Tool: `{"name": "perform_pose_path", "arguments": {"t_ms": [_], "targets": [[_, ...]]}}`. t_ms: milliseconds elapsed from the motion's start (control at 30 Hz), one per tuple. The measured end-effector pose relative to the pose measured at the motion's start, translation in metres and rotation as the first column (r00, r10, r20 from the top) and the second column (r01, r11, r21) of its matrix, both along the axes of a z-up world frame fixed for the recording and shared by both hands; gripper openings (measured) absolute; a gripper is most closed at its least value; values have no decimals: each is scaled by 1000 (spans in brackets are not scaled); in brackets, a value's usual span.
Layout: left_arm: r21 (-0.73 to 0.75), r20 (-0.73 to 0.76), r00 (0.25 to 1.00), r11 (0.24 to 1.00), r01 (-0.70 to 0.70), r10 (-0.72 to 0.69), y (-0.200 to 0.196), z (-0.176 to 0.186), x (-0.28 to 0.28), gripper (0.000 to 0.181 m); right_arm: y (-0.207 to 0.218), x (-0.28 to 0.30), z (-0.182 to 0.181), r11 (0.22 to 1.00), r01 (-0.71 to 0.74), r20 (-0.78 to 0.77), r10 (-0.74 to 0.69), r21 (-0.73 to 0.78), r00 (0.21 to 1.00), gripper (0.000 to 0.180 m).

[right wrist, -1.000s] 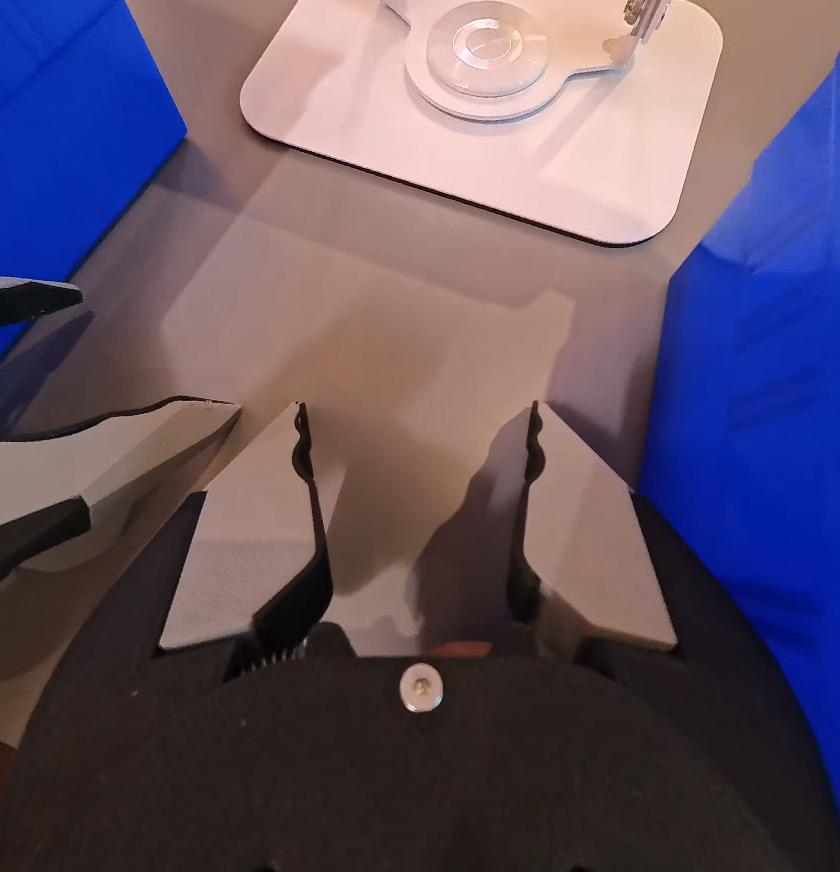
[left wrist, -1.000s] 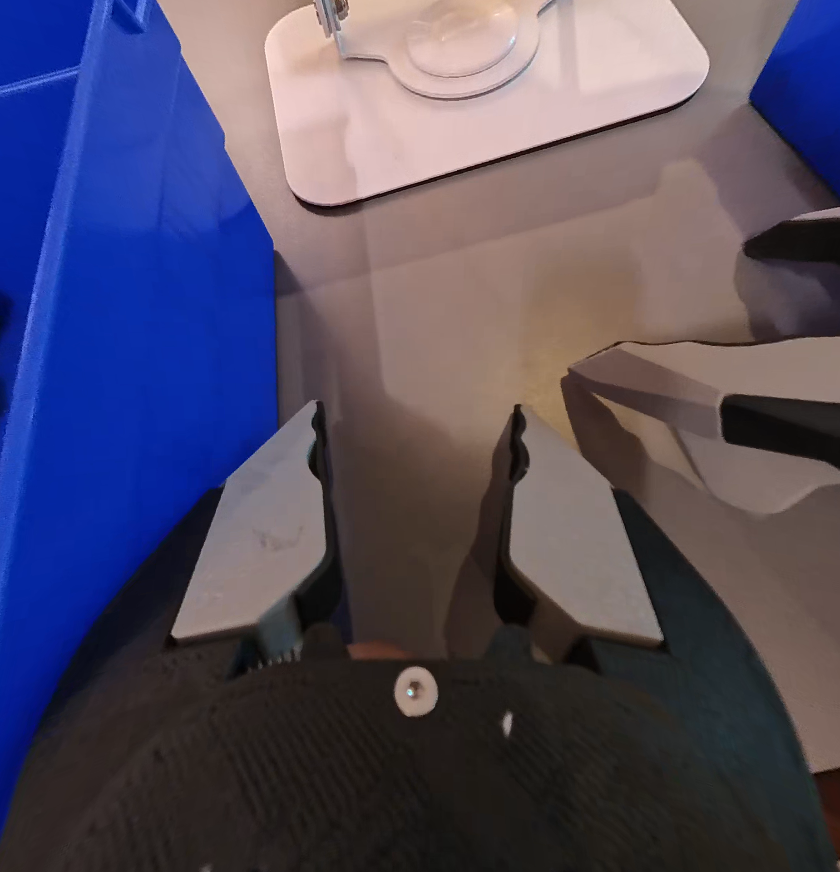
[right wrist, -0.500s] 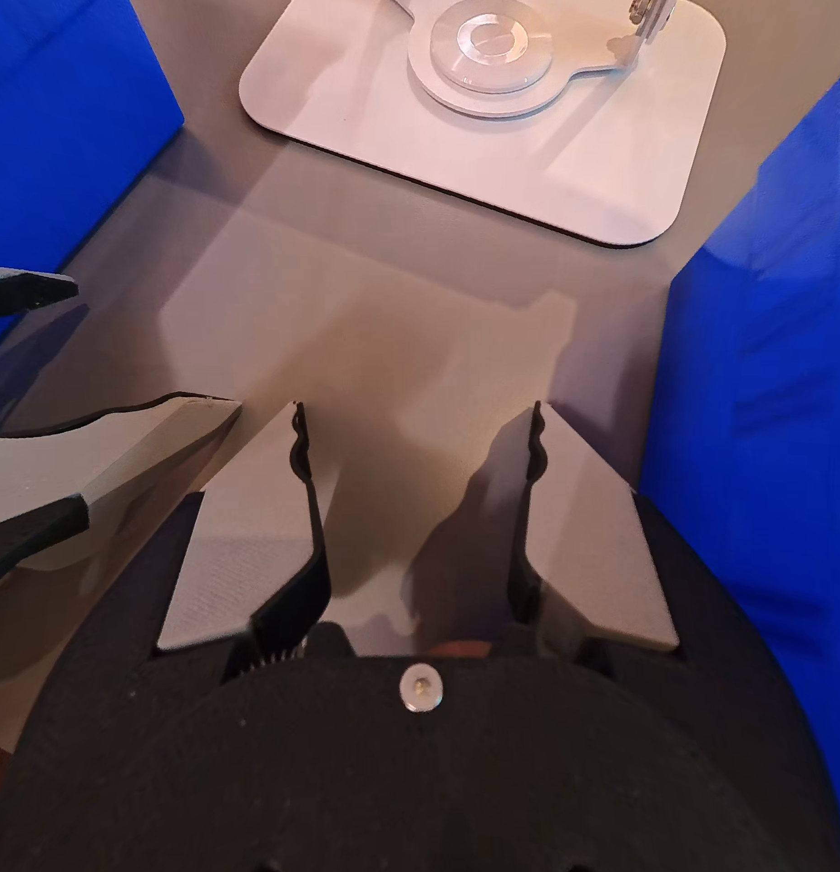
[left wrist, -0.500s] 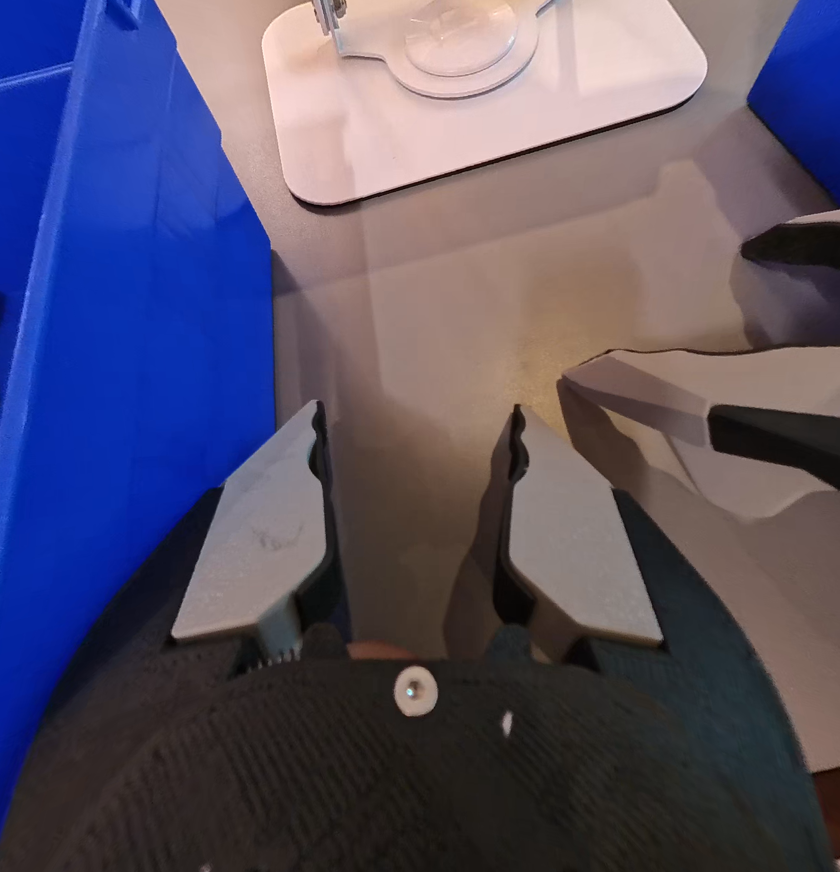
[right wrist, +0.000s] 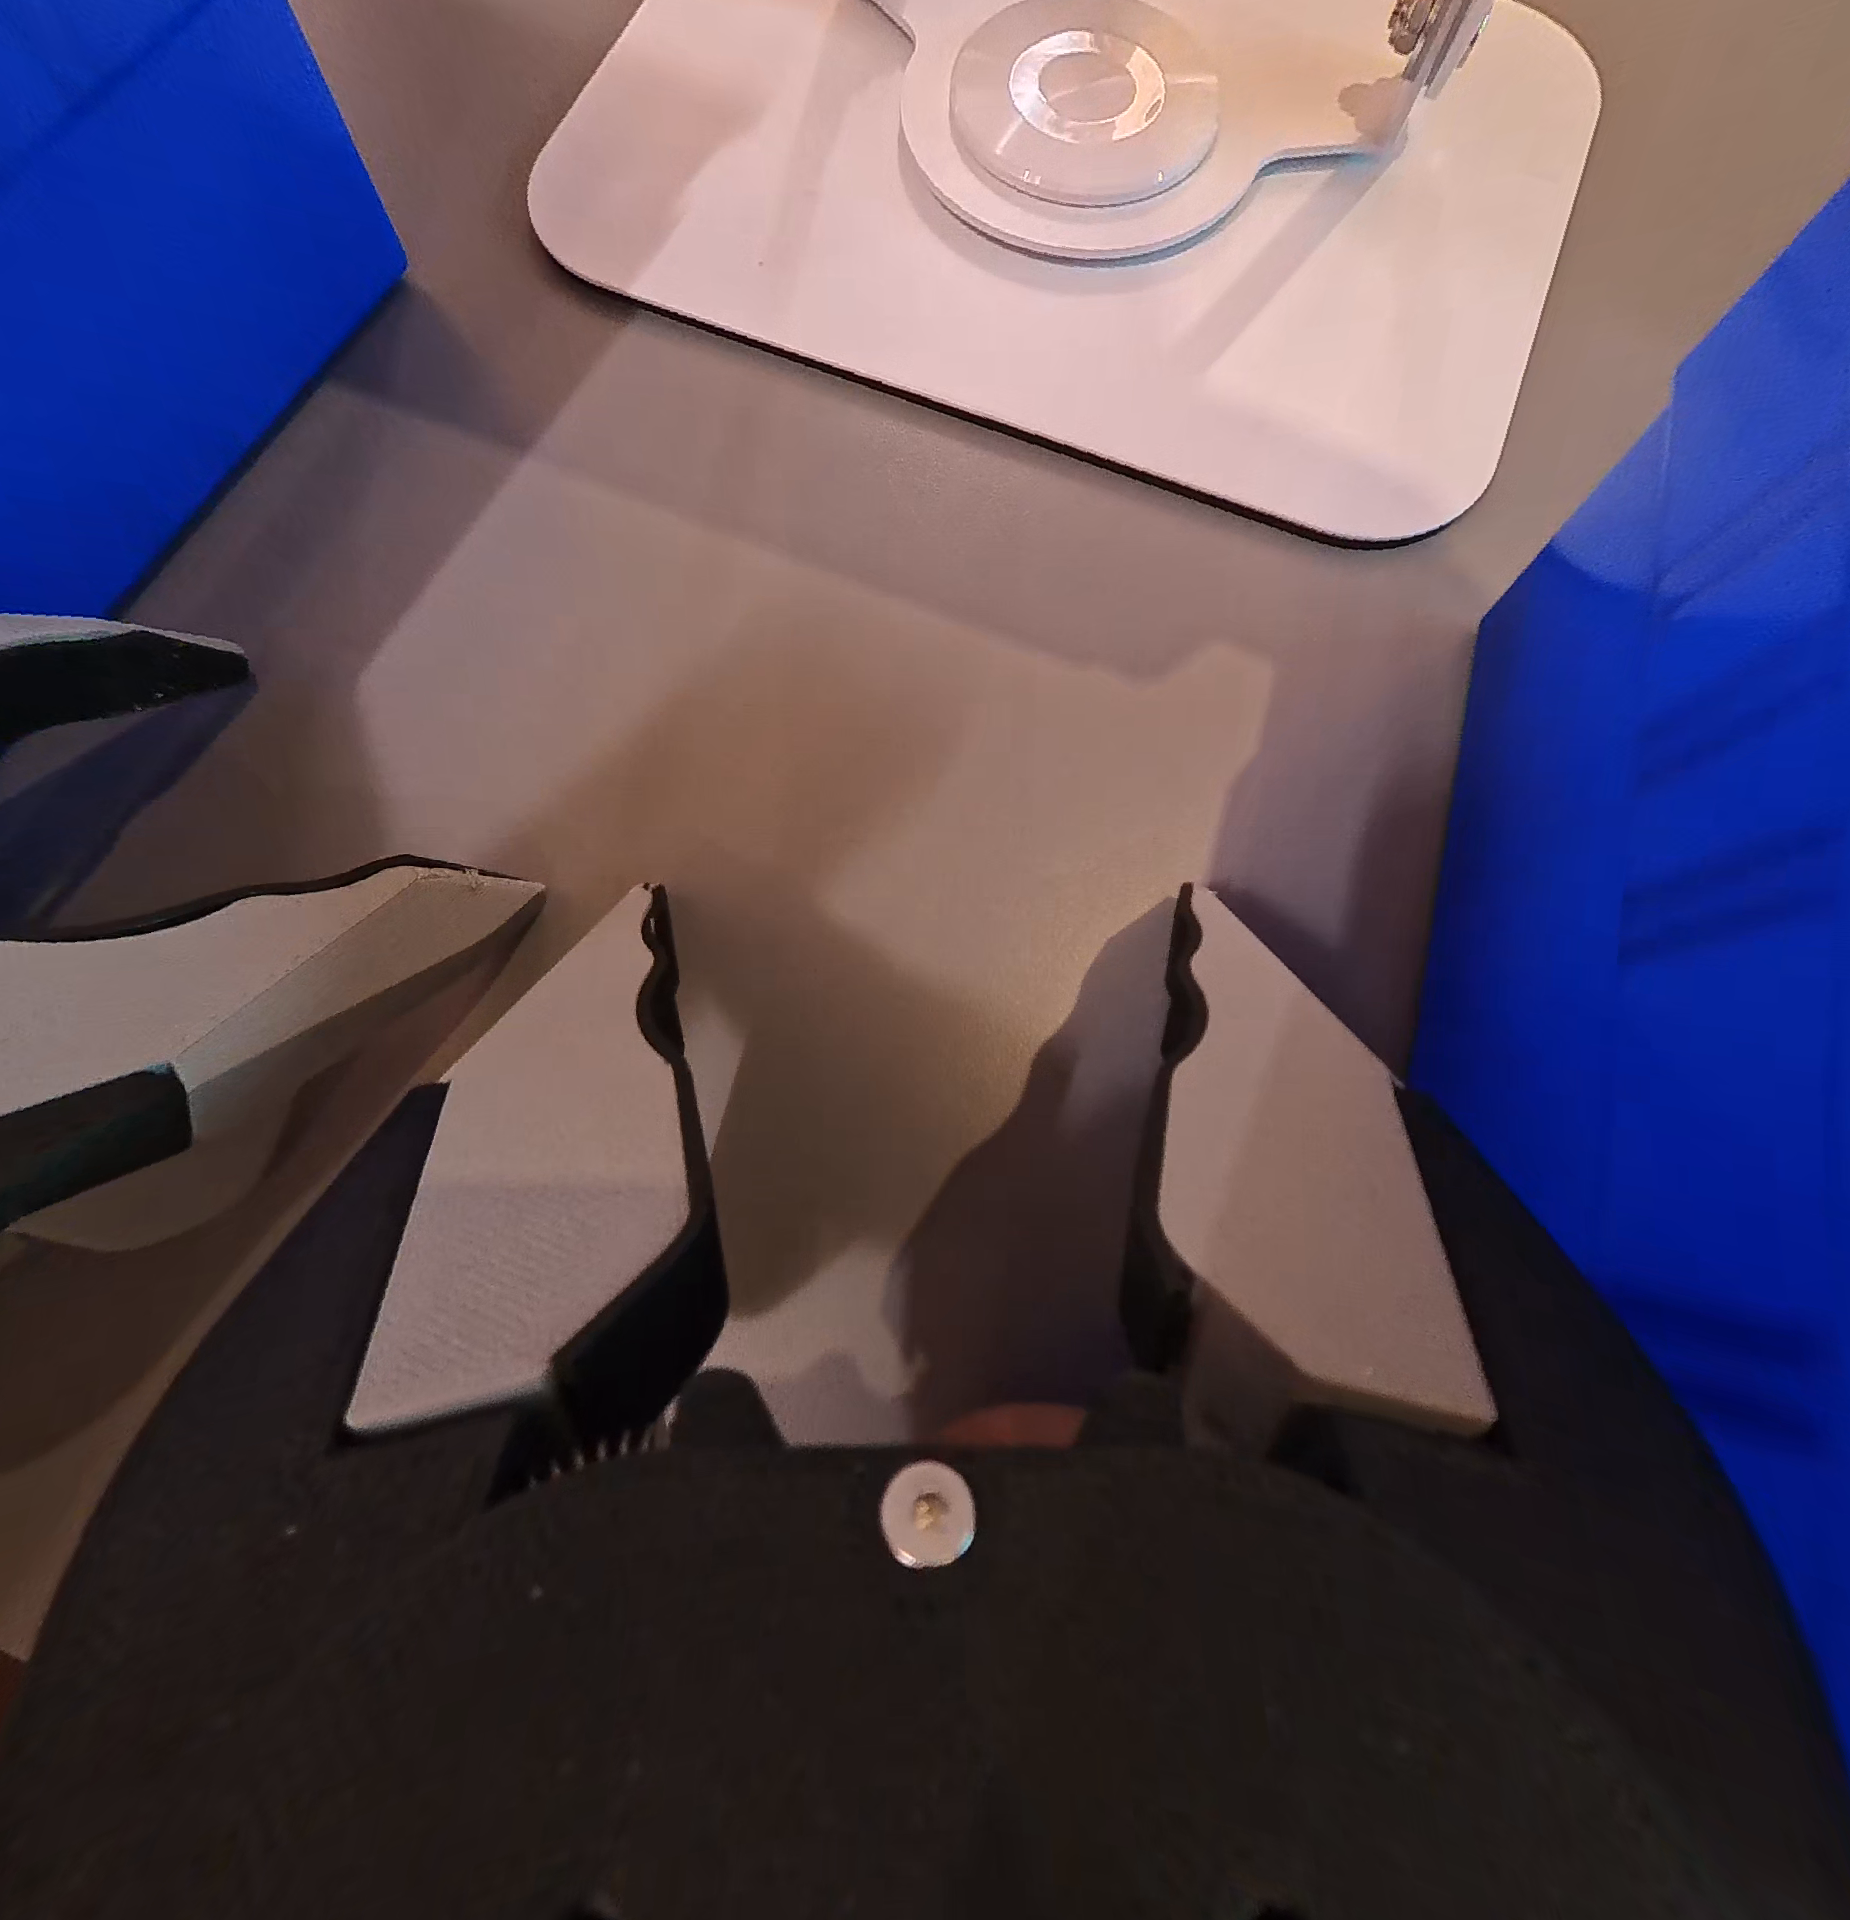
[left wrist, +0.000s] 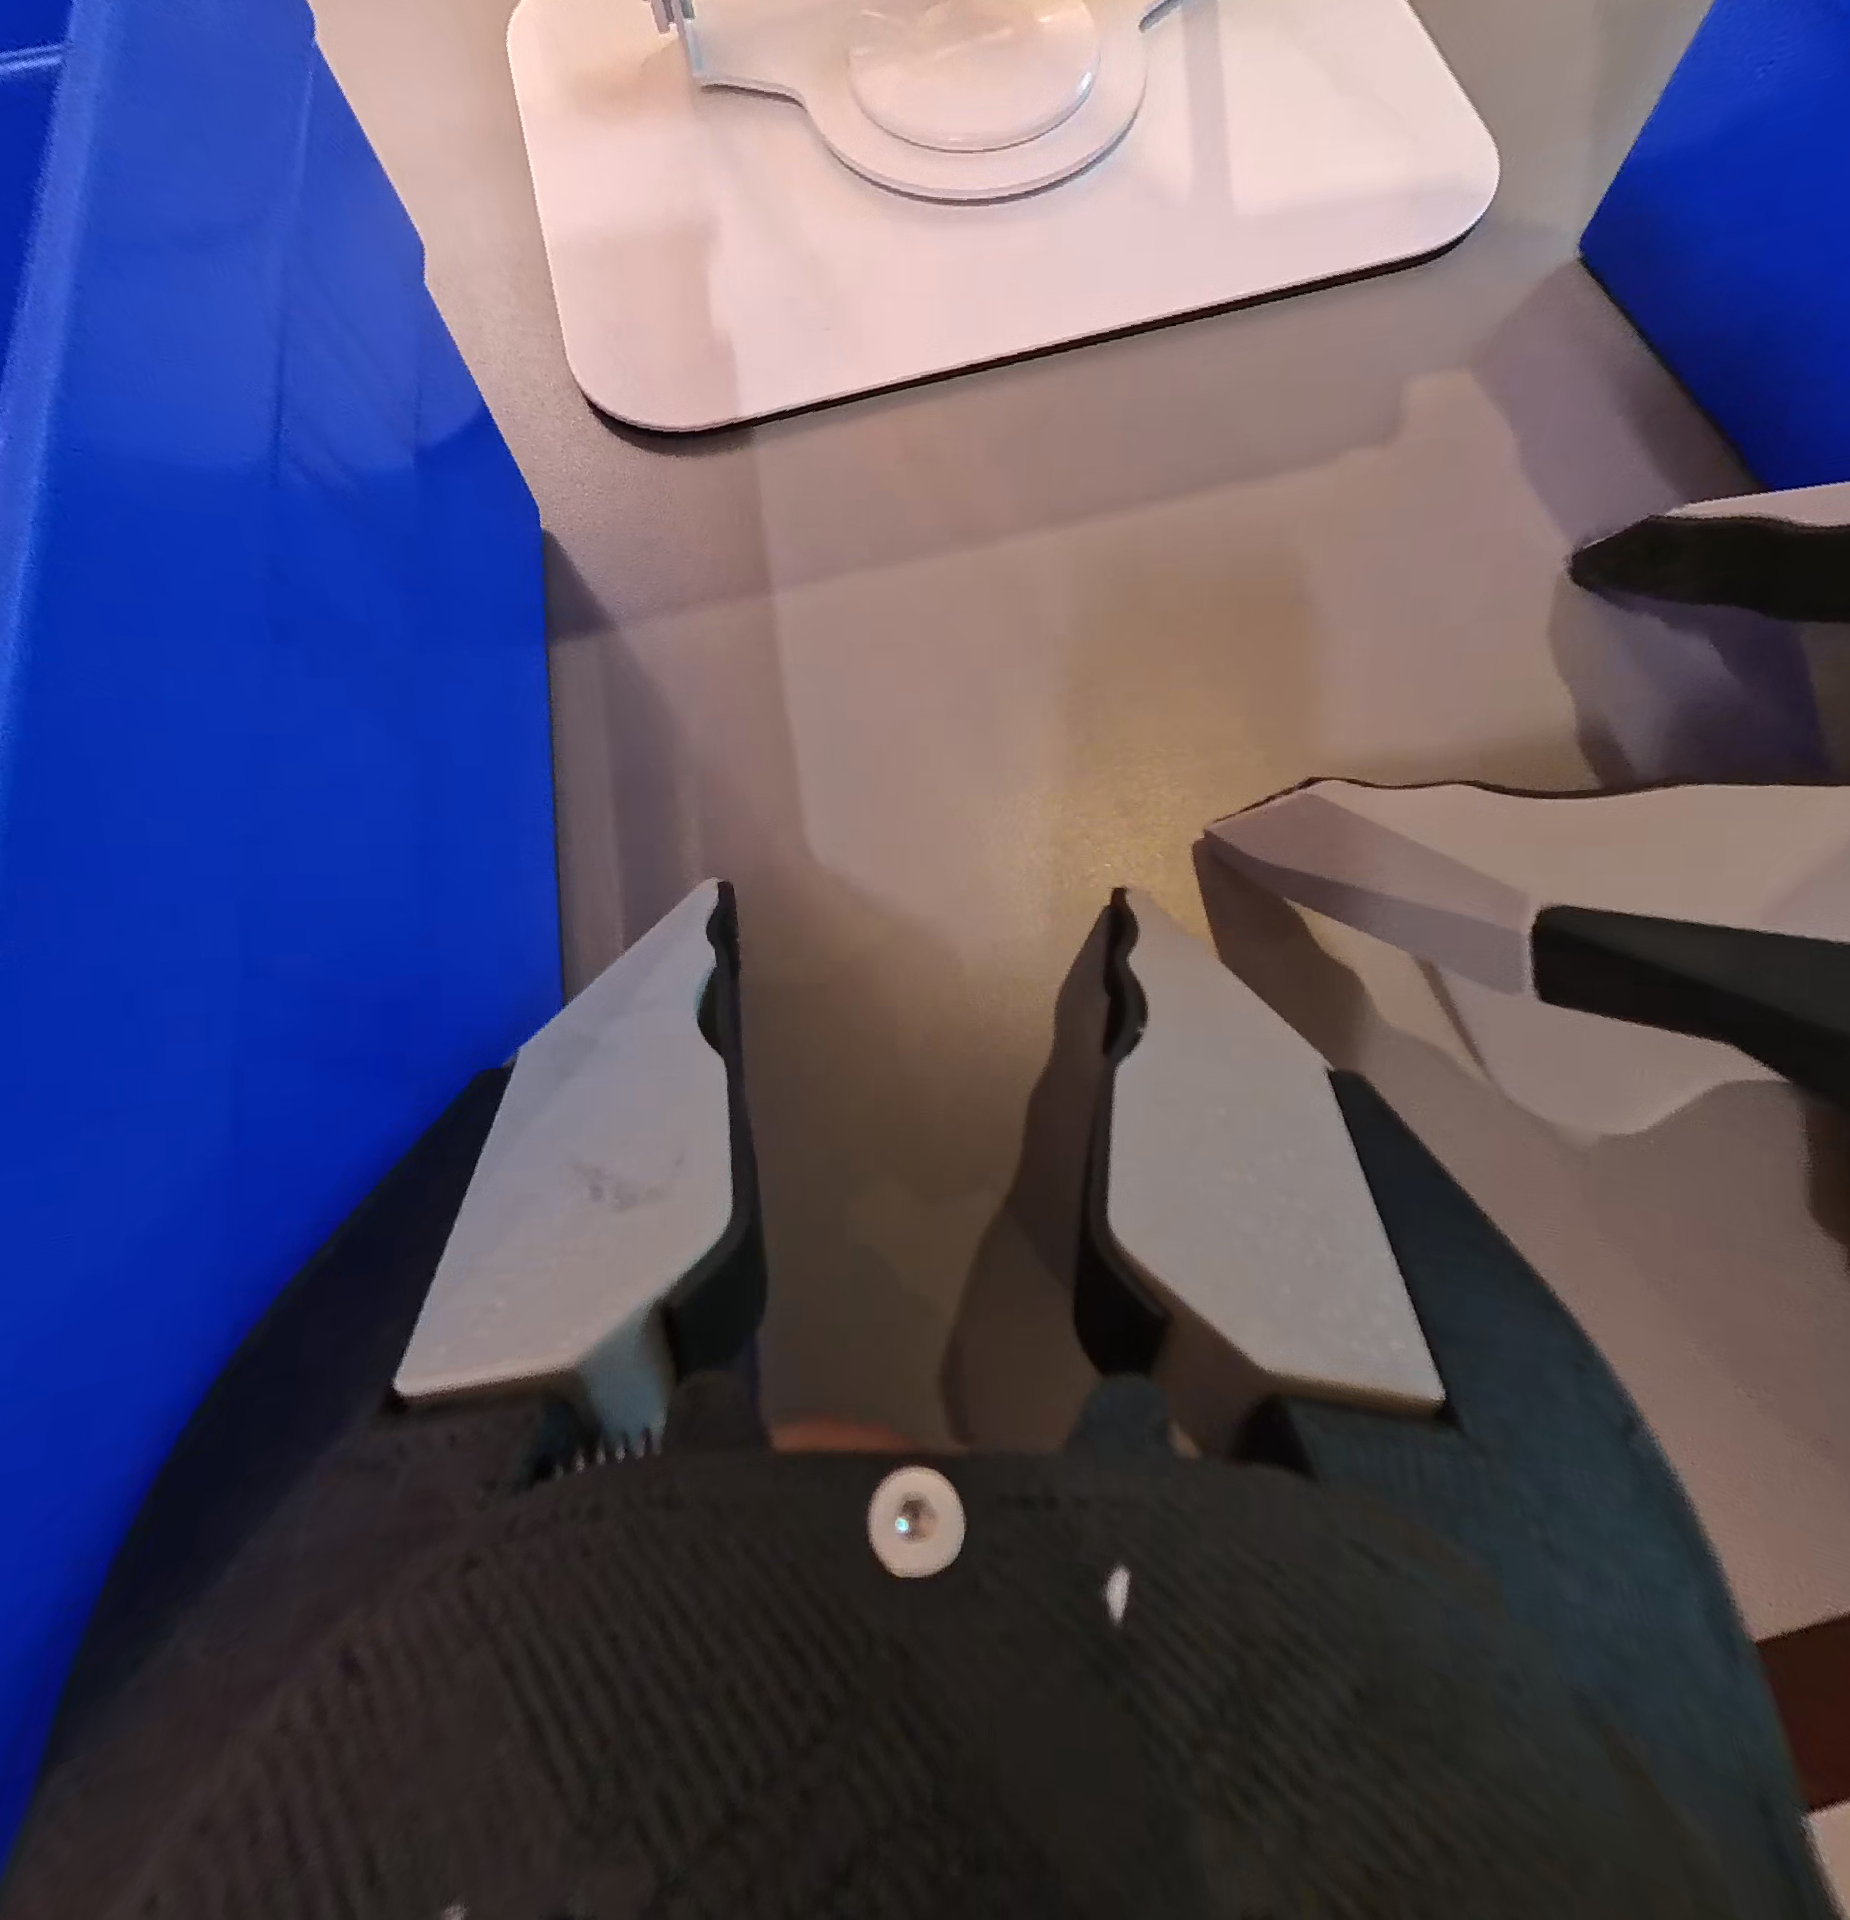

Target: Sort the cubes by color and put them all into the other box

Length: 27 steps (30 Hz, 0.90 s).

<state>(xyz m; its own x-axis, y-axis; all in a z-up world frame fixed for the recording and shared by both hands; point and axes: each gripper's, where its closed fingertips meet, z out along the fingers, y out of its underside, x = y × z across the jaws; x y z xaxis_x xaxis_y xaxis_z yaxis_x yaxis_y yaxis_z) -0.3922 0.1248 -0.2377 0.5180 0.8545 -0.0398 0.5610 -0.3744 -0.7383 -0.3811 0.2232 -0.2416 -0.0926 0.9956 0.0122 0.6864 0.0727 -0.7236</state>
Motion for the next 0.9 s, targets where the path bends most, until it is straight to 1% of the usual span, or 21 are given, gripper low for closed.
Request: {"name": "perform_pose_path", "arguments": {"t_ms": [900], "targets": [[1,1,1000,1000,8,-8,1,0,0,68,-1,1,0,1000,2,1,-2,3,1000,94]]}}
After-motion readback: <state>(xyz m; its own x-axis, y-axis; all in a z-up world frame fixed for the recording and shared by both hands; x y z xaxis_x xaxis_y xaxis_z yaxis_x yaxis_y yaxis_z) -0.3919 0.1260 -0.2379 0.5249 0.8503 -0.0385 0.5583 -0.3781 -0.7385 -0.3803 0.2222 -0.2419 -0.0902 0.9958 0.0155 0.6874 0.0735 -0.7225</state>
